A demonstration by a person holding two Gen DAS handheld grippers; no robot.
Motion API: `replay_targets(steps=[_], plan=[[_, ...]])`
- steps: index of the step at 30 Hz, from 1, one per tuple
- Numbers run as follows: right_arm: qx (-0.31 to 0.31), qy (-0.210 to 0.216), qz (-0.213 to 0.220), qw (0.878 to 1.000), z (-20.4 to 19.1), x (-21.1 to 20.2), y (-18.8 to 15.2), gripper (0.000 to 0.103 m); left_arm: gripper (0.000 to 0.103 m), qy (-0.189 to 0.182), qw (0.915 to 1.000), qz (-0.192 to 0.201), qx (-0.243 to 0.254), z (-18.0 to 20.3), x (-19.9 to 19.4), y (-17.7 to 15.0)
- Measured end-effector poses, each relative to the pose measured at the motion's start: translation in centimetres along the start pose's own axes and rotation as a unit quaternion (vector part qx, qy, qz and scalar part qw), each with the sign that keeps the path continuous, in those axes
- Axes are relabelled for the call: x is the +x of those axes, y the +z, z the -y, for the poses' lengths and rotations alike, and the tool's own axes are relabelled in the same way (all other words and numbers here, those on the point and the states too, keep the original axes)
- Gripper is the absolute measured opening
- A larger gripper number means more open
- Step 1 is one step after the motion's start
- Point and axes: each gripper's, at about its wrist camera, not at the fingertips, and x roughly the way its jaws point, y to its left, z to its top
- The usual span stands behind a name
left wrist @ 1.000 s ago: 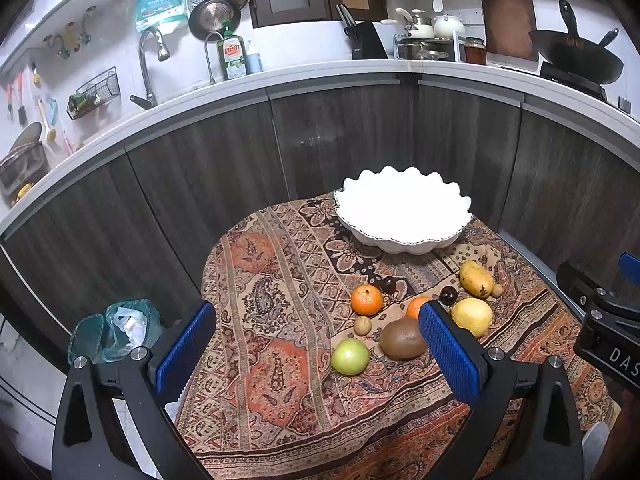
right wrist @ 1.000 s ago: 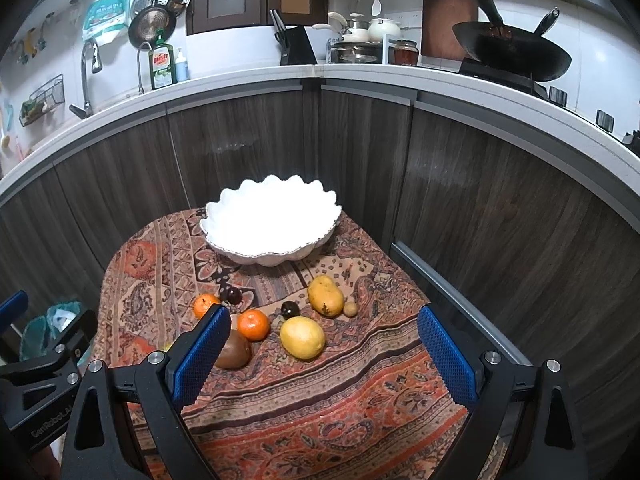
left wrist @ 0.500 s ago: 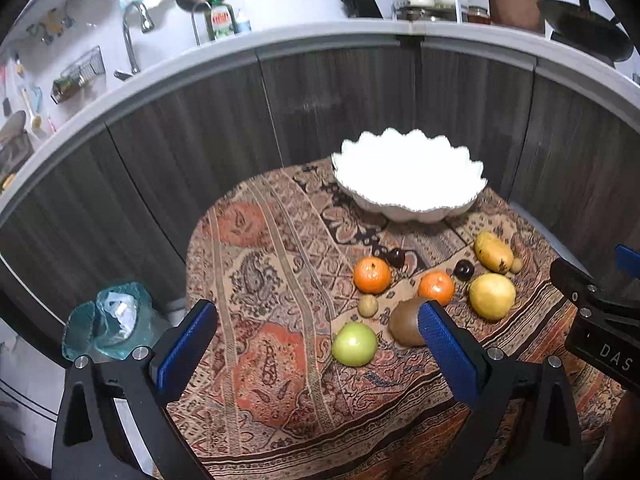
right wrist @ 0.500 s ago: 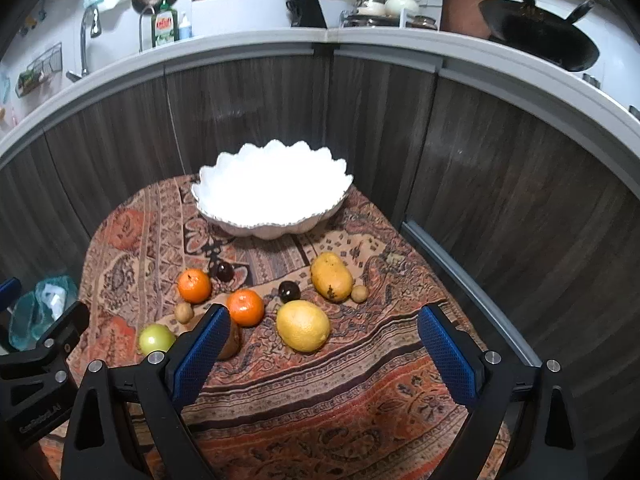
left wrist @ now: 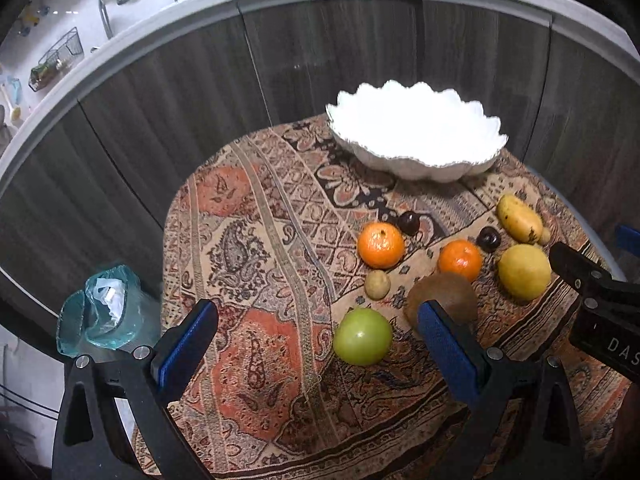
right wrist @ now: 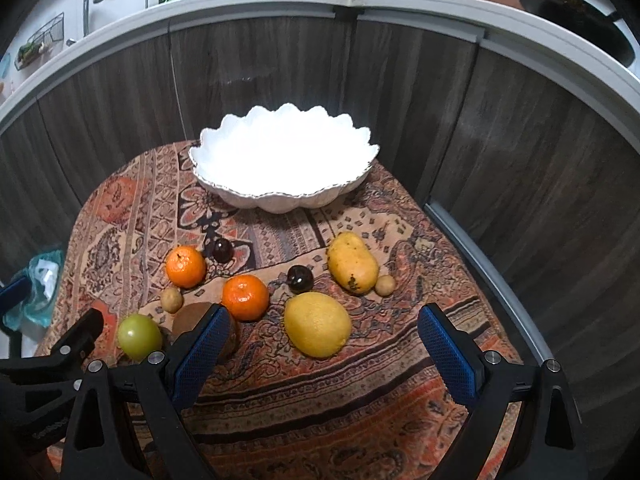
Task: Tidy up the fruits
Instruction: 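Grasp the green apple with the left gripper while the right gripper grasps the yellow lemon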
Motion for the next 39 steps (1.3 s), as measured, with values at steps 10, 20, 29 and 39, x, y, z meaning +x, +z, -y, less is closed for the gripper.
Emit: replay_targets(steps=[10,20,29,39], plan=[[-0.018,-0.013,-0.013,1.000,-0.8,3.5,0.2,0.095,0.099,-0.019,0.9988,-0.044,0.010,0.5,3.9,-0.8],[-0.025,-0.024,-0.039,0.999,-0.7,6.5,-0.2,0.095,0.091,-0.037,0.9964,-0.076,0.014,1.1,6.9,-1.5],[-0.032,-0.025,-0.060,0.997,-0.7,8.4,-0.7,0.089,0.078,-0.058,0.9930,-0.102,0.015,2.0,8.7,-2.2],[-0.027,-0.003,-0.088,0.996,-0.7,10.1,-1.5,0.069,0.061,-0.073,0.9919,-0.102,0.020,2.6,9.2,-2.6]])
